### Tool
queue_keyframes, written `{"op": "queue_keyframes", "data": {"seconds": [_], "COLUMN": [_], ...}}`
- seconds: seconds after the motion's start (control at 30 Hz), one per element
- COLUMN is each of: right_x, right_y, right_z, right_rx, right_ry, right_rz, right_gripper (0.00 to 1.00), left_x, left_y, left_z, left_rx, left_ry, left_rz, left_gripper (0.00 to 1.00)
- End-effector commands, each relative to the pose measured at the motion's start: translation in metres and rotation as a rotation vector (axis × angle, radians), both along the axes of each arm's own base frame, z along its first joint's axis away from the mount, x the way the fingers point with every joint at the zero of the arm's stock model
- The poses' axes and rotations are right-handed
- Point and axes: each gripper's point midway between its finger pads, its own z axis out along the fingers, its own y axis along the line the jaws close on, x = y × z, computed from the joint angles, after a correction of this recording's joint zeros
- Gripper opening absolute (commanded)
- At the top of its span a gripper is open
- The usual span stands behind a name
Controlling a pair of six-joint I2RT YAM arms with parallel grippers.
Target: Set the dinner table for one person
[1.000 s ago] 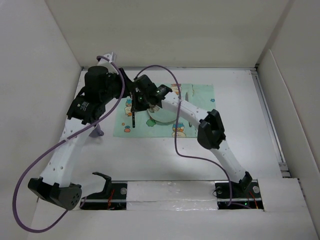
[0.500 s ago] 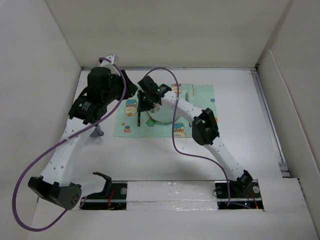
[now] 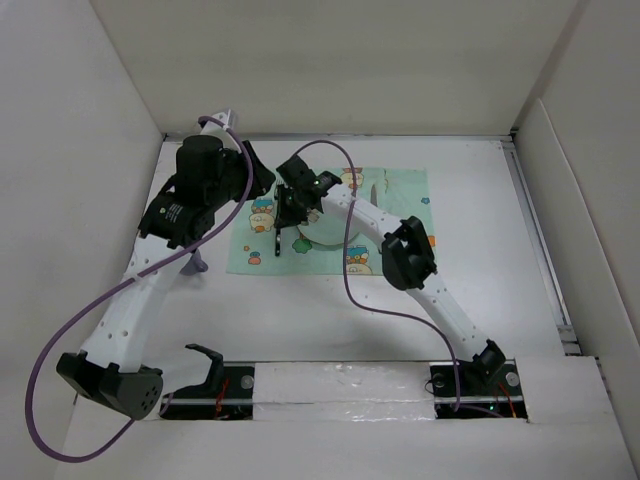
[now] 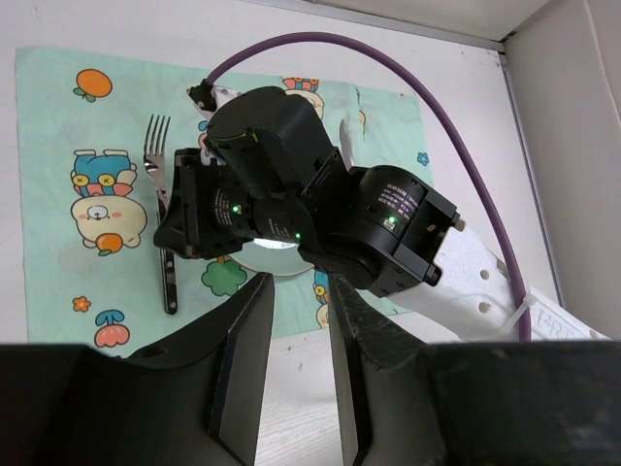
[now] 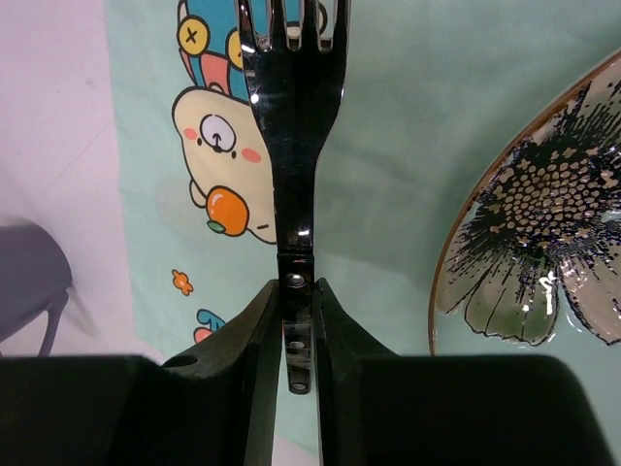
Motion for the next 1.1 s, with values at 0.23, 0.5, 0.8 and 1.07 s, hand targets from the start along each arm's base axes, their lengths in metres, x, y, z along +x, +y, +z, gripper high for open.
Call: {"op": "queue_keyframes", "data": {"seconds": [0.23,0.5,0.8,1.07], "right_x": [0.008,-0.017,-0.117,-0.139], "right_y": [0.015,0.026,0.100,0.151], "right_z": [0.022,0.120,0.149,0.129], "right_rx": [0.091,0.246,0.458,0.424], "right_ry": [-0.055,-0.243,-0.393,-0.490], "right_rz": [0.000,0.092,0.486,0.642], "right_gripper": [0.43,0.30,0.11,0.68], "left_x": [-0.002,-0.008,-0.022,-0.053], "left_y": [0.003,0.000,0.011,0.019], "left_z": [0.015,0.076,0.147,0.127], "left_rx": [-0.016,-0.071,-0.150,-0.244], "left_ry": [-0.064,-0.165,-0.302,-0.258], "left_rz": [0.002,-0.018,0.025,0.050], "left_gripper": [0.28,0.27,0.00,0.28]}}
